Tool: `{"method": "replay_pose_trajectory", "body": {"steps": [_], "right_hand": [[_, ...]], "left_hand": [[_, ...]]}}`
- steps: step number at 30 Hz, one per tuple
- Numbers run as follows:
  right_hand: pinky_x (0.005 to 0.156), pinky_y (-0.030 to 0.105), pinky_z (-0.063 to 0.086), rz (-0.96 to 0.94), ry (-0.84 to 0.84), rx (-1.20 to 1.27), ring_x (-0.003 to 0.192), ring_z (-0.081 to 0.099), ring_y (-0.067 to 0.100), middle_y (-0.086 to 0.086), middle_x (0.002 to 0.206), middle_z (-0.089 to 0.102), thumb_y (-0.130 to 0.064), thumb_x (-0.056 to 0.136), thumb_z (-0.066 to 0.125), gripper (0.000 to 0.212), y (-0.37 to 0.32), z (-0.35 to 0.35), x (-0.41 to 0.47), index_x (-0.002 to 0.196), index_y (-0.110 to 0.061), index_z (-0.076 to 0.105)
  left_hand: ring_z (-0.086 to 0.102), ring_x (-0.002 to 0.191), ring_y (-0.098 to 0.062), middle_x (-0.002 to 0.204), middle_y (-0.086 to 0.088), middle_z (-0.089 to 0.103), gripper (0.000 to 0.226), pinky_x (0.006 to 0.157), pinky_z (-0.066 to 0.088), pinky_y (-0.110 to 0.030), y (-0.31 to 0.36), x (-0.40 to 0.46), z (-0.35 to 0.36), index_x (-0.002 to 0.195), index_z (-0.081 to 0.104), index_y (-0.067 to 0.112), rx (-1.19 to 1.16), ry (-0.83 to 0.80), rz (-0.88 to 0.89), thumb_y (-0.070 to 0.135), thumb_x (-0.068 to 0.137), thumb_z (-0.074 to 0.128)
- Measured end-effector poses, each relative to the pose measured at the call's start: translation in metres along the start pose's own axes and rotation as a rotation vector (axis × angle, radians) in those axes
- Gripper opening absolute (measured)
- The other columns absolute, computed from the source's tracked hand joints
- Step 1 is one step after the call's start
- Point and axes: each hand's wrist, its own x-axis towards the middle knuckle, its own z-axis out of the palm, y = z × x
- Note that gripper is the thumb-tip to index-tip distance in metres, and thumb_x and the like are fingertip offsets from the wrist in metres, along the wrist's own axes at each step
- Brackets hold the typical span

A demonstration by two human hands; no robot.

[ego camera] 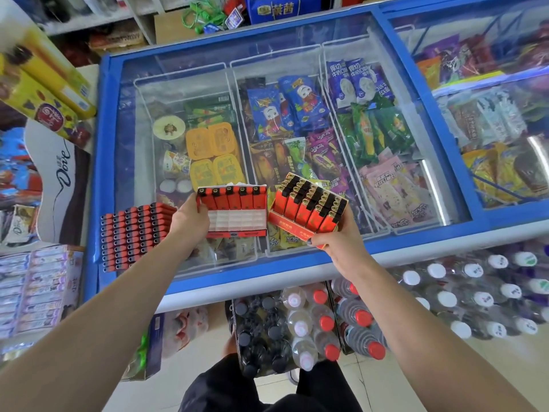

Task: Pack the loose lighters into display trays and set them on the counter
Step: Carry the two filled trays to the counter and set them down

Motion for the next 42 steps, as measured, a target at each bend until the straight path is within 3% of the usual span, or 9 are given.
{"method": "replay_pose_trajectory", "body": {"steps": [7, 14, 18, 24, 27, 33, 37, 40, 42], "right_hand": [[0.079, 0.045, 0.06, -0.049, -0.059, 0.076, 0.117, 0.062, 0.043, 0.023, 0.124, 0.062, 0.027, 0.064, 0.062, 0.087, -0.017, -0.015, -0.013, 0.131, -0.027, 0.05], [0.078, 0.052, 0.06, -0.126, -0.149, 0.016, 0.11, 0.066, 0.043, 0.021, 0.116, 0.065, 0.024, 0.057, 0.065, 0.089, -0.043, -0.013, -0.034, 0.126, -0.031, 0.052], [0.072, 0.042, 0.058, -0.149, -0.197, -0.038, 0.103, 0.066, 0.033, 0.015, 0.111, 0.066, 0.02, 0.052, 0.069, 0.092, -0.054, -0.001, -0.054, 0.126, -0.033, 0.053], [0.074, 0.039, 0.056, -0.168, -0.278, -0.162, 0.096, 0.065, 0.027, 0.008, 0.101, 0.066, 0.013, 0.053, 0.073, 0.084, -0.061, 0.036, -0.084, 0.111, -0.046, 0.057], [0.072, 0.04, 0.055, -0.183, -0.332, -0.203, 0.095, 0.068, 0.029, 0.007, 0.1, 0.068, 0.012, 0.049, 0.074, 0.085, -0.06, 0.069, -0.098, 0.114, -0.041, 0.058], [0.056, 0.025, 0.053, -0.17, -0.499, -0.261, 0.073, 0.067, 0.03, 0.006, 0.088, 0.068, 0.032, 0.066, 0.064, 0.086, -0.046, 0.163, -0.133, 0.119, -0.034, 0.055], [0.071, 0.034, 0.059, -0.149, -0.568, -0.284, 0.074, 0.064, 0.029, -0.01, 0.078, 0.073, 0.036, 0.068, 0.059, 0.089, -0.022, 0.239, -0.161, 0.109, -0.042, 0.056], [0.075, 0.043, 0.055, -0.131, -0.59, -0.277, 0.078, 0.057, 0.034, 0.015, 0.089, 0.061, 0.037, 0.065, 0.058, 0.094, 0.007, 0.298, -0.179, 0.105, -0.047, 0.063], [0.069, 0.038, 0.057, -0.116, -0.608, -0.268, 0.075, 0.058, 0.032, 0.016, 0.09, 0.058, 0.039, 0.064, 0.055, 0.09, 0.029, 0.337, -0.187, 0.11, -0.038, 0.062]], "left_hand": [[0.057, 0.095, -0.029, 0.115, -0.008, 0.061, 0.038, 0.077, 0.041, -0.036, 0.007, -0.031, -0.006, 0.14, 0.052, 0.022, -0.049, 0.055, 0.063, 0.031, 0.11, 0.031], [0.061, 0.087, -0.025, 0.109, -0.009, 0.066, 0.033, 0.063, 0.044, -0.033, -0.004, -0.074, -0.022, 0.126, 0.058, 0.022, -0.14, 0.165, 0.05, 0.035, 0.109, 0.032], [0.06, 0.093, -0.026, 0.108, -0.005, 0.065, 0.03, 0.072, 0.044, -0.036, -0.014, -0.101, -0.041, 0.122, 0.059, 0.023, -0.201, 0.219, 0.029, 0.032, 0.108, 0.035], [0.054, 0.083, -0.025, 0.095, -0.005, 0.061, 0.025, 0.067, 0.041, -0.037, -0.044, -0.13, -0.078, 0.113, 0.058, 0.015, -0.223, 0.289, 0.012, 0.026, 0.108, 0.036], [0.058, 0.091, -0.032, 0.104, -0.01, 0.063, 0.028, 0.072, 0.043, -0.04, -0.075, -0.142, -0.101, 0.116, 0.058, 0.015, -0.238, 0.323, -0.002, 0.029, 0.108, 0.035], [0.051, 0.078, -0.028, 0.087, -0.009, 0.057, 0.023, 0.065, 0.035, -0.038, -0.173, -0.168, -0.156, 0.108, 0.056, 0.013, -0.26, 0.405, -0.098, 0.026, 0.108, 0.037], [0.049, 0.071, -0.024, 0.086, -0.007, 0.056, 0.025, 0.061, 0.035, -0.035, -0.254, -0.189, -0.198, 0.111, 0.057, 0.014, -0.294, 0.447, -0.189, 0.026, 0.108, 0.035], [0.055, 0.091, -0.031, 0.103, -0.012, 0.061, 0.027, 0.074, 0.04, -0.037, -0.321, -0.202, -0.226, 0.119, 0.059, 0.015, -0.29, 0.509, -0.244, 0.027, 0.106, 0.037], [0.056, 0.091, -0.032, 0.102, -0.013, 0.062, 0.028, 0.076, 0.044, -0.041, -0.366, -0.209, -0.244, 0.116, 0.06, 0.013, -0.323, 0.536, -0.272, 0.026, 0.105, 0.038]]}}
